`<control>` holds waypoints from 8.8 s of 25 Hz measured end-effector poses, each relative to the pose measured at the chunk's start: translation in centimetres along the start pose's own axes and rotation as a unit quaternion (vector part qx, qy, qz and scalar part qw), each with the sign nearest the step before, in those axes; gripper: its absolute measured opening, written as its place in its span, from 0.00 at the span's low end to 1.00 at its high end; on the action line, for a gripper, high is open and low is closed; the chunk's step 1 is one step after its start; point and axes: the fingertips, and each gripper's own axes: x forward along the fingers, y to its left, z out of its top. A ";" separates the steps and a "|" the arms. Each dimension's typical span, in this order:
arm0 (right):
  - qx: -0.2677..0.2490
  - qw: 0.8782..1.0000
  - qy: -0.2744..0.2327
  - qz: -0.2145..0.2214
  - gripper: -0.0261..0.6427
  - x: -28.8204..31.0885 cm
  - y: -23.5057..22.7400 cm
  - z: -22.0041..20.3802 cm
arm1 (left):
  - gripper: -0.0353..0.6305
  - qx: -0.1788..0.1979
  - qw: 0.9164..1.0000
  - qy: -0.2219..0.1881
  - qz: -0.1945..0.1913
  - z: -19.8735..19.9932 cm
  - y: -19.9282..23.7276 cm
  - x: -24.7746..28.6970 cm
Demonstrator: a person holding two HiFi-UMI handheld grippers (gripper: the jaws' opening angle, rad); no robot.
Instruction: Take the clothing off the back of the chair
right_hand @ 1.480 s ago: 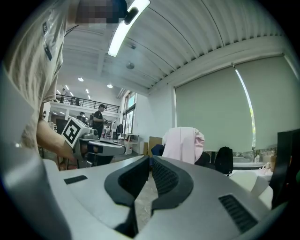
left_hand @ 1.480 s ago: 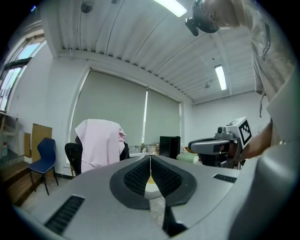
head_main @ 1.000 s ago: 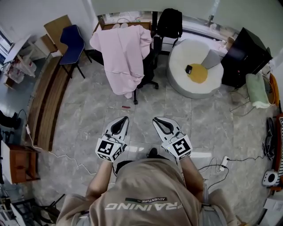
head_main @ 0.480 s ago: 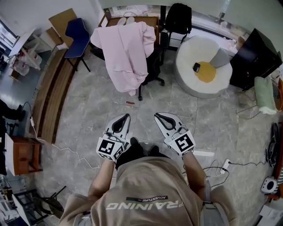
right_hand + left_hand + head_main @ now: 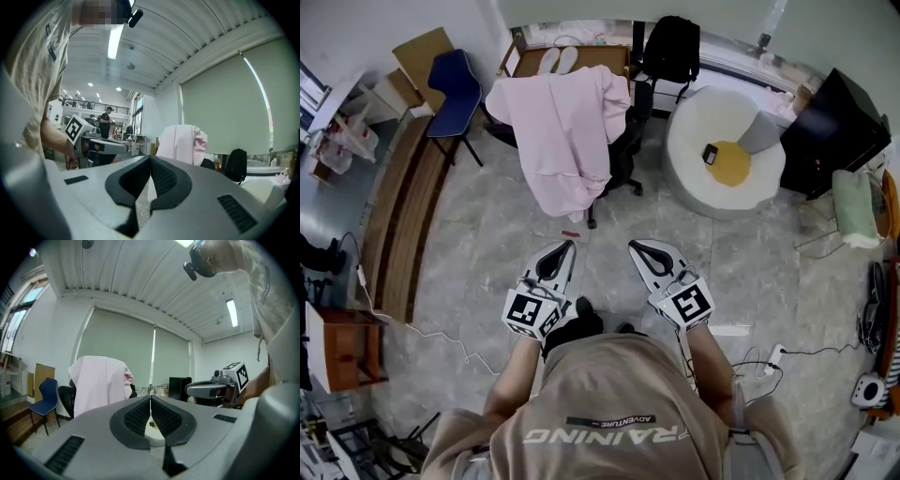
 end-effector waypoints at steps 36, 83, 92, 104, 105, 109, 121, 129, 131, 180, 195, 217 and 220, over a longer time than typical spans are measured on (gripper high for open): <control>0.015 0.993 0.007 -0.113 0.09 10.7 -13.5 0.5 | 0.08 -0.012 0.999 0.002 -0.031 0.4 14.4 9.2; 0.060 0.988 0.033 0.137 0.39 25.8 -25.9 0.1 | 0.08 -0.015 0.997 0.004 0.072 1.5 19.4 18.2; 0.028 0.991 0.015 0.127 0.15 26.9 -25.6 0.8 | 0.08 -0.013 0.996 0.002 0.089 1.4 20.6 17.1; 0.029 0.994 0.007 0.109 0.11 25.8 -24.6 2.0 | 0.08 -0.011 0.997 -0.003 0.075 2.2 21.2 16.5; 0.031 0.994 0.004 0.106 0.11 25.6 -24.6 2.2 | 0.08 -0.009 0.997 -0.004 0.073 2.4 21.2 16.5; 0.039 0.995 -0.008 0.092 0.11 24.9 -24.5 2.9 | 0.08 -0.008 0.998 -0.003 0.062 2.3 21.1 16.3; 0.039 0.997 -0.023 0.063 0.10 22.1 -22.0 4.6 | 0.08 -0.007 0.999 -0.009 0.036 2.3 20.1 14.1; 0.046 0.997 -0.048 0.036 0.10 19.1 -20.3 6.3 | 0.08 -0.004 1.000 -0.010 0.002 2.4 18.8 12.8; 0.046 0.997 -0.051 0.029 0.10 18.6 -19.7 6.5 | 0.08 -0.002 1.000 -0.009 -0.004 2.4 18.6 12.3; 0.035 0.987 -0.150 0.038 0.10 -1.9 1.1 10.9 | 0.08 0.010 1.000 -0.009 0.010 -1.7 1.1 -9.7; 0.037 0.990 -0.138 0.004 0.10 -4.1 11.3 13.8 | 0.08 -0.017 0.999 0.003 -0.038 -3.2 2.2 -17.0; 0.042 0.975 -0.196 0.094 0.10 -18.6 18.7 15.3 | 0.08 -0.024 1.000 0.007 0.012 -4.7 -12.2 -23.6; 0.040 0.975 -0.198 0.090 0.10 -19.8 19.5 15.3 | 0.08 -0.016 1.000 0.010 0.012 -4.8 -12.6 -24.5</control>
